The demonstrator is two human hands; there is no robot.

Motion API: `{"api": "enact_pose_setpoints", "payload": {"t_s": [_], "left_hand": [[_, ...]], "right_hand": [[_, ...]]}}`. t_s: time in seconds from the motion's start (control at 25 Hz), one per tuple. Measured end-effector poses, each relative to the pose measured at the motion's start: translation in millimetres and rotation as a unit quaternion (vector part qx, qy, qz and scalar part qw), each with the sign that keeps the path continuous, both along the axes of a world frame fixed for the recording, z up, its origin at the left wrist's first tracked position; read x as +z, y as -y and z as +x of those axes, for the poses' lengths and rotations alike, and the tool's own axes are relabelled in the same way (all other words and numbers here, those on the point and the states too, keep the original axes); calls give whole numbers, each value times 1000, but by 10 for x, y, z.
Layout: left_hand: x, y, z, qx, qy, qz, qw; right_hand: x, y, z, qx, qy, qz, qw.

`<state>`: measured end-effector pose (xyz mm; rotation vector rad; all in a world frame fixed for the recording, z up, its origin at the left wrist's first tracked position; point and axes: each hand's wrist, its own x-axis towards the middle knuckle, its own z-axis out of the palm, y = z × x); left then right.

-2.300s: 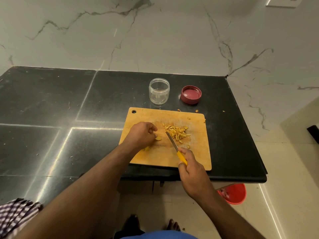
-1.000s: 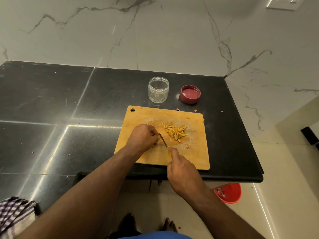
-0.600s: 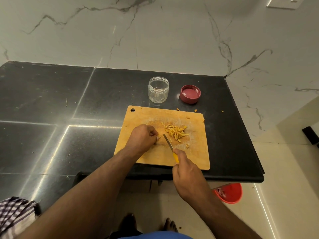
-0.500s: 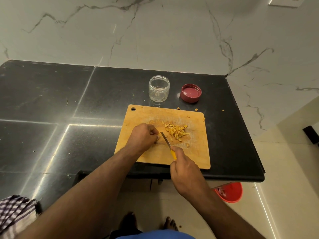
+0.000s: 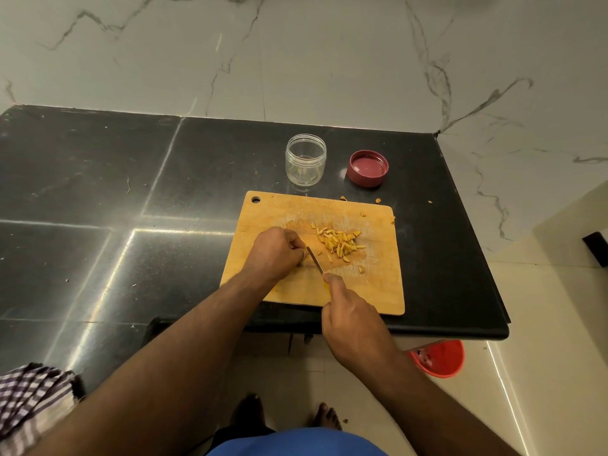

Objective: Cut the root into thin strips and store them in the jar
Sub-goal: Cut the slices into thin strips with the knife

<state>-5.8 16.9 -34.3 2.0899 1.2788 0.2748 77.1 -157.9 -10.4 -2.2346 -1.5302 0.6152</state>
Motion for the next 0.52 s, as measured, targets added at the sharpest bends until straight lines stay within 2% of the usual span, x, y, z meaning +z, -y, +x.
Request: {"api": "enact_pose_setpoints", "payload": {"t_s": [0.16, 0.52], "left_hand": [[0, -2, -13, 0, -4, 2, 1000], [19, 0, -30, 6, -9, -5, 1000]], "right_hand": [[34, 174, 21, -13, 2, 20, 1000], [16, -48, 7, -9, -13, 20, 1000]]}}
